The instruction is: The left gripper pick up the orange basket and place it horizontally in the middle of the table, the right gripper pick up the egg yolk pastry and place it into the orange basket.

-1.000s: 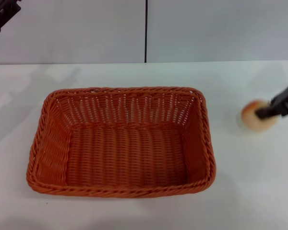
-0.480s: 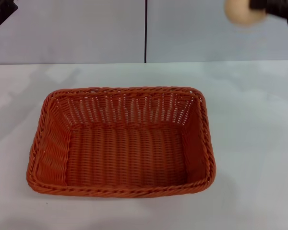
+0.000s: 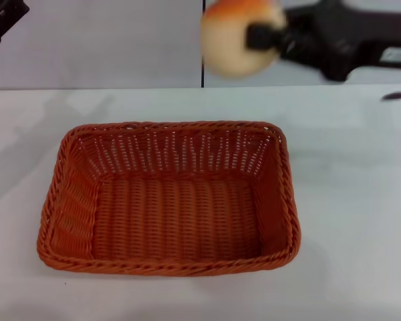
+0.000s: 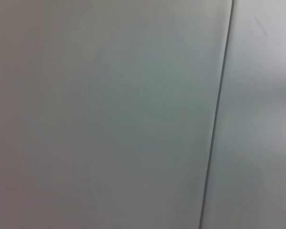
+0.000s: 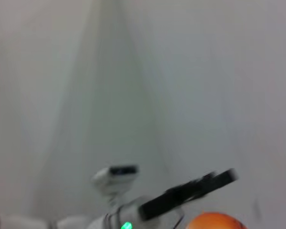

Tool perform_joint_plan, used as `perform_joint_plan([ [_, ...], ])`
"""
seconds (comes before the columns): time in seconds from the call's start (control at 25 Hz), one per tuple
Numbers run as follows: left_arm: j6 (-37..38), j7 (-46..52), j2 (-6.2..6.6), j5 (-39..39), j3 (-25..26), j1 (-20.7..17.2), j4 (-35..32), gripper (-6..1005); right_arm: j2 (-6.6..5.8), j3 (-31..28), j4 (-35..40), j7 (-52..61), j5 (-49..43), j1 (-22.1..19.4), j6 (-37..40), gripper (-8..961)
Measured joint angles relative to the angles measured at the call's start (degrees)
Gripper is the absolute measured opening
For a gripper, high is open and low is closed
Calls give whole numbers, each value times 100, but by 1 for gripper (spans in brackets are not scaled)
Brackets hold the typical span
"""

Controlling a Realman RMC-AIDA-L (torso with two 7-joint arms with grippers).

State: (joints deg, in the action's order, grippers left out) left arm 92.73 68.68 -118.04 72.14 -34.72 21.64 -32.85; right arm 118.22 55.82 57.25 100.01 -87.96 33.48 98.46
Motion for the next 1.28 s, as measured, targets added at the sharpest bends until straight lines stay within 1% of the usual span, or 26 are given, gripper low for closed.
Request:
perform_joint_plan([
  [0.04,0,-8,0,0,-12,5,3,829,-11,243,-33,0,-179,91,14,76],
  [0.16,0,-9,0,0,-18,7,4,829,-13,332,-29,14,-304,134,30,78],
  [0.2,0,-8,0,1,-18,7,5,829,-14,395,-11,67,-481,182,38,78],
  [0.48,6,18,0,1,-14,-21,6,829,-35,306,-25,83,-541,127,35,259],
  [0.64,8,26,0,2,-3,-28,6,829,-51,77,-9,47,-518,13,53,418],
  [0.72,9,28,0,2,-5,-22,7,829,-32,-264,-2,-140,-380,-137,116,501],
  [0.76,9,29,0,2,-5,-18,7,829,-32,-264,-2,-140,-380,-137,116,545],
  [0.8,15,30,0,2,-4,-9,7,829,-5,-516,-17,-423,-164,-301,160,588],
  [0.84,16,30,0,2,0,-6,7,829,-5,-516,-17,-423,-164,-301,160,632],
  [0.88,18,31,0,2,3,-1,6,829,21,-731,-82,-790,152,-517,178,675],
  [0.92,19,31,0,-4,5,3,5,829,32,-832,-173,-1025,354,-638,179,674],
  [0.96,19,31,-1,-23,8,4,5,829,32,-832,-173,-1025,354,-638,179,674],
  [1.0,19,31,-3,-73,8,6,5,829,45,-1036,-438,-1527,776,-848,163,673],
  [1.04,19,31,-3,-73,8,6,5,829,49,-1168,-690,-1850,1051,-952,159,673],
  [1.08,19,22,-4,-168,1,6,8,829,49,-1168,-690,-1850,1051,-952,159,673],
  [1.12,19,22,-4,-168,1,6,8,829,51,-1463,-1266,-2612,1655,-1131,157,673],
  [1.2,19,-1,-7,-297,-13,6,11,829,38,-1766,-1900,-3280,2137,-1257,165,673],
  [1.24,19,-1,-7,-297,-13,6,11,829,38,-1766,-1900,-3280,2137,-1257,165,673],
  [1.28,18,-18,-13,-379,-12,7,13,829,18,-1948,-2193,-3527,2307,-1305,161,673],
])
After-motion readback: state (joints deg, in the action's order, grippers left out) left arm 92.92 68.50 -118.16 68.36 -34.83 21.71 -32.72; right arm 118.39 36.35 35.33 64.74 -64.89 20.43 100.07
